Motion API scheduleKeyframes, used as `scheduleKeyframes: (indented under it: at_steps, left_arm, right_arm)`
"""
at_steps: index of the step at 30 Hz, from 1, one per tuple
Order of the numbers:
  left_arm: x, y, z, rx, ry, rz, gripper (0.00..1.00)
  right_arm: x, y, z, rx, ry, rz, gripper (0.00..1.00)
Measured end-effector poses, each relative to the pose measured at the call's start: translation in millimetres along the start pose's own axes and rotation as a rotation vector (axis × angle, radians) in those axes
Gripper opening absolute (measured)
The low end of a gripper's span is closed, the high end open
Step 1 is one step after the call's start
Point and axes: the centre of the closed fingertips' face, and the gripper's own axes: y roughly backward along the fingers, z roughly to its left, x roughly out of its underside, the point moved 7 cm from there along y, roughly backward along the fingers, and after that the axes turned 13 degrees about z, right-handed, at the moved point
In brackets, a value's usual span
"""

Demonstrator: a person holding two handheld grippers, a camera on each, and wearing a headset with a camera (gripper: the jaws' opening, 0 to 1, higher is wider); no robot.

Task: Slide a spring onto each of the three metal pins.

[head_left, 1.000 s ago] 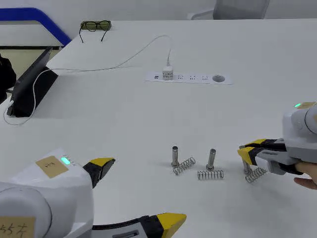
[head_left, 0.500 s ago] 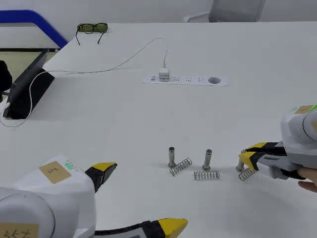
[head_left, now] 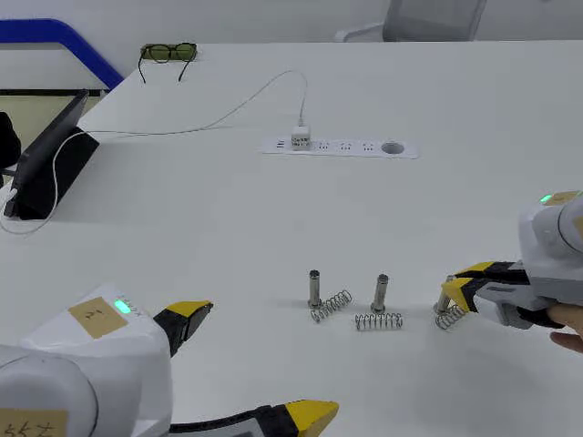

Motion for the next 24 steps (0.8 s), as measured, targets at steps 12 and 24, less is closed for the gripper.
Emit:
scheduleKeyframes:
  at_steps: [12,24]
  left_arm:
    - [-1.0,-3.6,0.3,0.007,-0.008,-0.012,0.83]
    - [-1.9,-19.0,6.3,0.012,-0.067,0.007,0.71]
  right_arm:
    - [1.8,5.1,-1.7,0.01,-0.064,-0.012,0.21]
    - [-1.1,24.6,6.8,-0.046,-0.069,-0.104,0.33]
